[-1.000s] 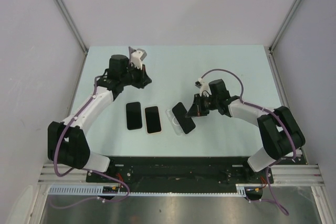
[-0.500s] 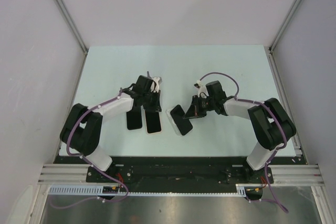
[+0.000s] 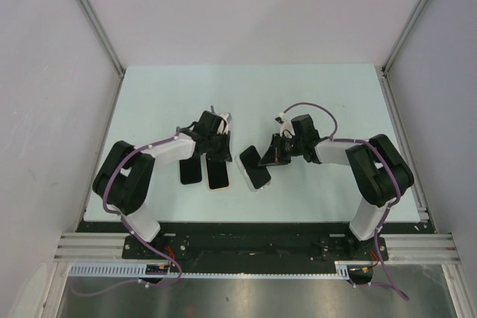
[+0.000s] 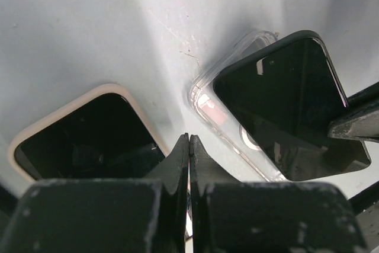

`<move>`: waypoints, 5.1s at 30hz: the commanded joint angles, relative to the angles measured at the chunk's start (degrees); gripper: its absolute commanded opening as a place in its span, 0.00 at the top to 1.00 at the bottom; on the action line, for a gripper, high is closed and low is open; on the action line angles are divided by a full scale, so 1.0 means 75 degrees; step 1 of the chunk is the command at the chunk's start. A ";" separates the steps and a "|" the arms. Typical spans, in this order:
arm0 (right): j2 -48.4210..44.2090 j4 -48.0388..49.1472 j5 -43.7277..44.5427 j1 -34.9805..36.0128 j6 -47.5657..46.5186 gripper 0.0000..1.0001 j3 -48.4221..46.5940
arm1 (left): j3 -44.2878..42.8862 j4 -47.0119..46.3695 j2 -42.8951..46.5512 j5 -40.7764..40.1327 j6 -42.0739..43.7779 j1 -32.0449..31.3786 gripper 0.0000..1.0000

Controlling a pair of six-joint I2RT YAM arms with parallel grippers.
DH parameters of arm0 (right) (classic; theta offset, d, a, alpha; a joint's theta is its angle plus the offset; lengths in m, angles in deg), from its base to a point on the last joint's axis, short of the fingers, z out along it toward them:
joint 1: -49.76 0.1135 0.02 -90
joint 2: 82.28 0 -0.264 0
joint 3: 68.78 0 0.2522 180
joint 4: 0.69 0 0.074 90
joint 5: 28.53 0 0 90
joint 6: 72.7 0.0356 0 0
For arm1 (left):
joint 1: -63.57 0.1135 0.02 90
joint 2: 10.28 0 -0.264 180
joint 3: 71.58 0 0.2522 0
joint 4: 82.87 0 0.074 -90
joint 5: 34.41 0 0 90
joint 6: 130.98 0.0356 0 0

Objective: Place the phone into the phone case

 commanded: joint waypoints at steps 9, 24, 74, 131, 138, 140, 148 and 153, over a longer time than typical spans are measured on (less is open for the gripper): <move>0.0283 0.0277 0.0488 0.0099 -0.0300 1.00 -0.0211 | -0.0096 -0.0562 -0.0763 0.0191 -0.0431 -0.0306 1.00; 0.0717 0.0781 0.0663 0.0474 0.0158 1.00 0.0129 | 0.0150 -0.0832 -0.0857 0.0437 -0.0607 -0.0412 1.00; -0.0350 -0.0790 0.1133 -0.0534 -0.0593 0.03 0.0012 | -0.0775 -0.1406 -0.1173 0.1234 -0.1181 -0.0459 0.46; 0.0670 0.3219 -0.2313 -0.1085 0.2174 0.47 0.0949 | -0.0154 -0.2777 -0.1654 0.2945 -0.1849 -0.0482 0.85; 0.0635 0.2902 -0.2149 -0.1108 0.1962 0.65 0.0949 | -0.0189 -0.2765 -0.1642 0.2957 -0.1837 -0.0482 0.83; 0.0600 0.2808 -0.2079 -0.1096 0.1880 0.76 0.0938 | -0.0178 -0.2765 -0.1642 0.2957 -0.1837 -0.0471 0.83; 0.0377 0.2141 -0.1716 -0.1096 0.1389 1.00 0.0938 | -0.0131 -0.2824 -0.1654 0.2969 -0.1849 -0.0471 0.82; 0.0517 0.2268 -0.1727 -0.1085 0.1481 0.89 0.0938 | -0.0072 -0.2859 -0.1630 0.2992 -0.1884 -0.0482 0.82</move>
